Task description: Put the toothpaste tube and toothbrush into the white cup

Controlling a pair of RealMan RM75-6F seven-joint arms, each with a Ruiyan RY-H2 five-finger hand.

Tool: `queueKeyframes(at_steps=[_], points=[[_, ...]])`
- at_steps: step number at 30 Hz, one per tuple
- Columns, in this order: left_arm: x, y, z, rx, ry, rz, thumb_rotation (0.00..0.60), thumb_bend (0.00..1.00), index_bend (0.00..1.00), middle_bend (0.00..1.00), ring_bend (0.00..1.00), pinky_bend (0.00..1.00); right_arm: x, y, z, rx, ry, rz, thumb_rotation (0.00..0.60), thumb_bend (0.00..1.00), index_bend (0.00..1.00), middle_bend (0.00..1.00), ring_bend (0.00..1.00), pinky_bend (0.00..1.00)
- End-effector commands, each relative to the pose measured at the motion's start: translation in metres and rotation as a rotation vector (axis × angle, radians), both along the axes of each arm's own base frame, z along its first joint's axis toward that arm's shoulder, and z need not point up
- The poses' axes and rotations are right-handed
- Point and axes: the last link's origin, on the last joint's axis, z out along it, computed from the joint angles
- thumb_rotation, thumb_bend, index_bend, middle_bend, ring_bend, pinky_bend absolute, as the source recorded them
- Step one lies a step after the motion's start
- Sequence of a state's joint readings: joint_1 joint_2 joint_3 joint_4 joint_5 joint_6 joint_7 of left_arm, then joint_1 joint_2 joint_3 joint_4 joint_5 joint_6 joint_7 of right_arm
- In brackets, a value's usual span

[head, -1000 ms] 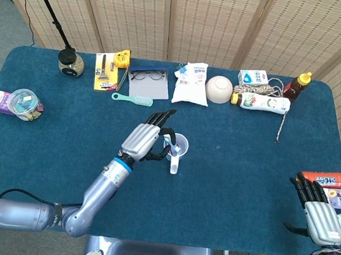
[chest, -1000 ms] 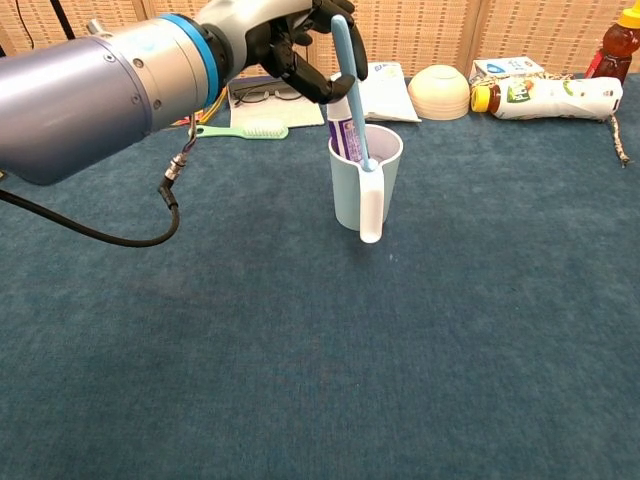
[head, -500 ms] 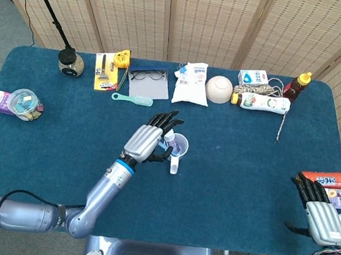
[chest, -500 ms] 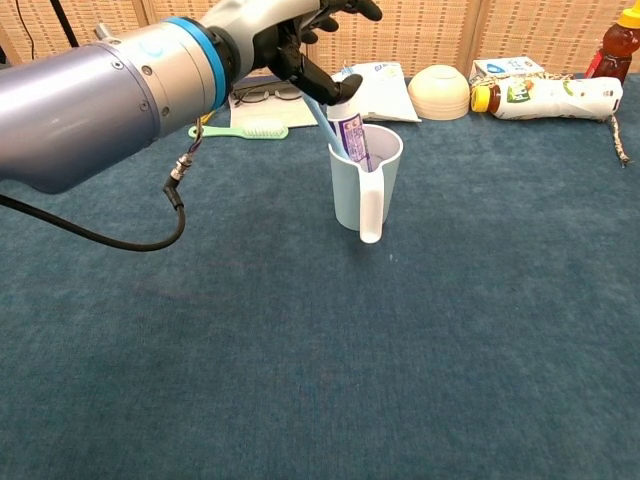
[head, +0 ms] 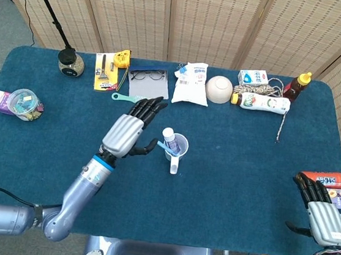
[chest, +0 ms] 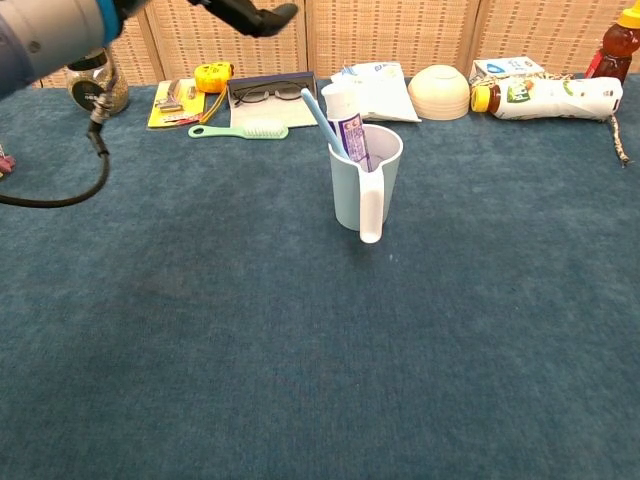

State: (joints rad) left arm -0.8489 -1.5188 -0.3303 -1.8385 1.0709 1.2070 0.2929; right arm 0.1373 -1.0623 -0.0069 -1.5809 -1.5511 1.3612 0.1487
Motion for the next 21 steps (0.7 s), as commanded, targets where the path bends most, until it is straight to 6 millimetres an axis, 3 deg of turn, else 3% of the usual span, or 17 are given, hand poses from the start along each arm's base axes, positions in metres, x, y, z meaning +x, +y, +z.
queueKeyframes(at_steps=[1,6,12,21], points=[[-0.039,-0.008,0.036,0.120,0.167,0.023,0.600,0.37,0.00,0.00,0.00,0.00,0.000,0.000,0.000,-0.003,0.000,0.000,0.600,0.00,0.00,0.00,0.00,0.00],[-0.114,-0.037,0.091,0.203,0.320,0.143,0.600,0.31,0.00,0.00,0.00,0.00,0.000,-0.002,0.003,-0.029,0.030,0.006,0.600,0.00,0.00,0.00,0.00,0.00],[-0.223,-0.099,0.135,0.183,0.430,0.363,0.600,0.31,0.00,0.00,0.00,0.00,-0.002,-0.007,0.010,-0.119,0.082,0.005,0.600,0.00,0.00,0.00,0.00,0.00],[-0.293,-0.152,0.154,0.201,0.303,0.507,0.600,0.31,0.00,0.00,0.00,0.00,-0.002,-0.013,0.014,-0.213,0.109,0.008,0.600,0.00,0.00,0.00,0.00,0.00]])
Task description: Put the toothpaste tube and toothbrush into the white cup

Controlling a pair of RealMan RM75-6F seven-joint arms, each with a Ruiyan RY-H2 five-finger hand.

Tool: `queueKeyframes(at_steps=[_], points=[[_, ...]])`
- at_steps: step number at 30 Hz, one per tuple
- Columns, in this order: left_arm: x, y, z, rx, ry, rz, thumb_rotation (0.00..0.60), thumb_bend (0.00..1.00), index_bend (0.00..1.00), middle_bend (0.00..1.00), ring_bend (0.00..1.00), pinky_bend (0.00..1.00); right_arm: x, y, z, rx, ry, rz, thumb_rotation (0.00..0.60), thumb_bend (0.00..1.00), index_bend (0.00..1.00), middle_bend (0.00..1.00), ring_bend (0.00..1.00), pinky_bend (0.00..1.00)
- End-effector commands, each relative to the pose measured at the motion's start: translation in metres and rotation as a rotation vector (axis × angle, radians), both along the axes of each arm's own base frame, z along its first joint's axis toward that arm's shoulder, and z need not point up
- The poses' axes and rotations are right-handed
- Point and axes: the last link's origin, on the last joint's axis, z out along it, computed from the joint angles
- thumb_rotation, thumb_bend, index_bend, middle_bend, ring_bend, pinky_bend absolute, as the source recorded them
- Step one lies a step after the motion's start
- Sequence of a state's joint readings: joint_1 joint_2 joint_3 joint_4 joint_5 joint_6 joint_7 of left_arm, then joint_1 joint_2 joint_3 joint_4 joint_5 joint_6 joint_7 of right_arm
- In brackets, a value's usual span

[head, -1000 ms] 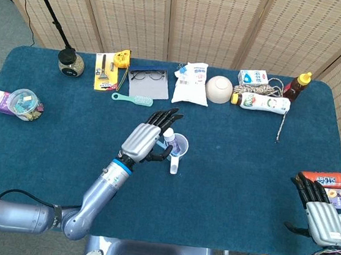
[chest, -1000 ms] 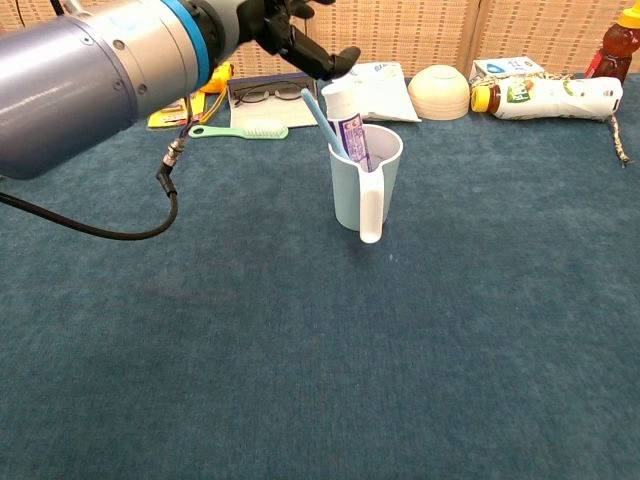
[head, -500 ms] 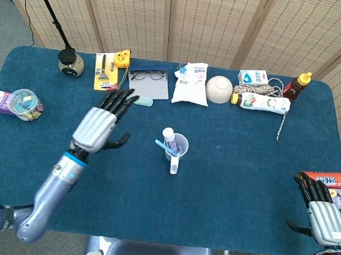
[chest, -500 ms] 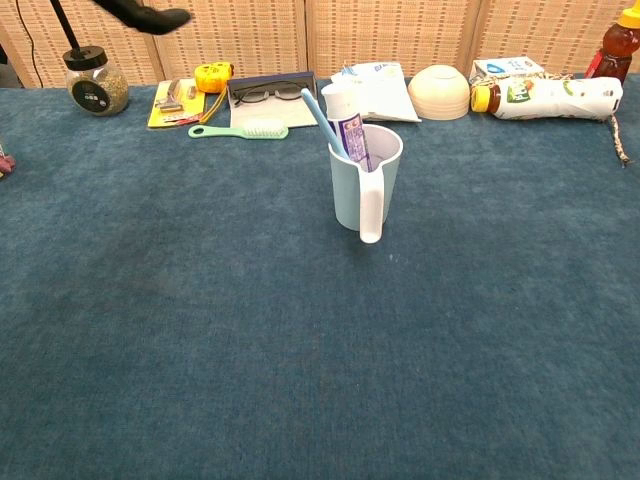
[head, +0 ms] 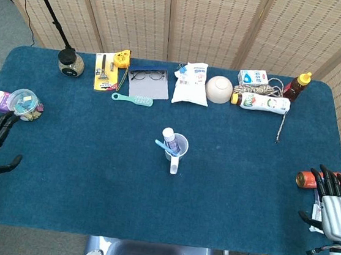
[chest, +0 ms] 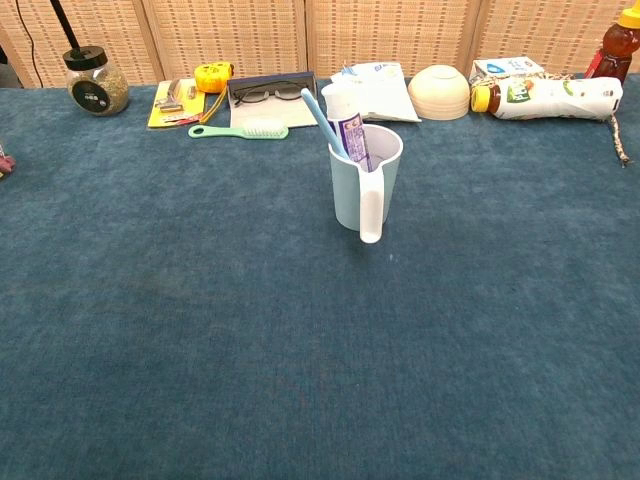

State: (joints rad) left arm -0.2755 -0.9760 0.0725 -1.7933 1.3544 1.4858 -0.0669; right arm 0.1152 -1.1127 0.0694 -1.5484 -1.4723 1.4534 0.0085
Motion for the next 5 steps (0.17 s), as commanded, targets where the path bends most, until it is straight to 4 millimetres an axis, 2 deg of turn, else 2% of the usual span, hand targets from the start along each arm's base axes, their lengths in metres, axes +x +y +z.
queueKeyframes(at_steps=[1,5], points=[[-0.041,-0.040,0.012,0.053,-0.040,0.061,0.600,0.31,0.00,0.00,0.00,0.00,0.001,-0.002,0.000,-0.040,0.014,0.016,0.600,0.00,0.00,0.00,0.00,0.00],[-0.052,-0.052,0.015,0.085,-0.028,0.056,0.600,0.31,0.00,0.00,0.00,0.00,0.001,-0.001,-0.001,-0.047,0.023,0.023,0.600,0.00,0.00,0.00,0.00,0.00]])
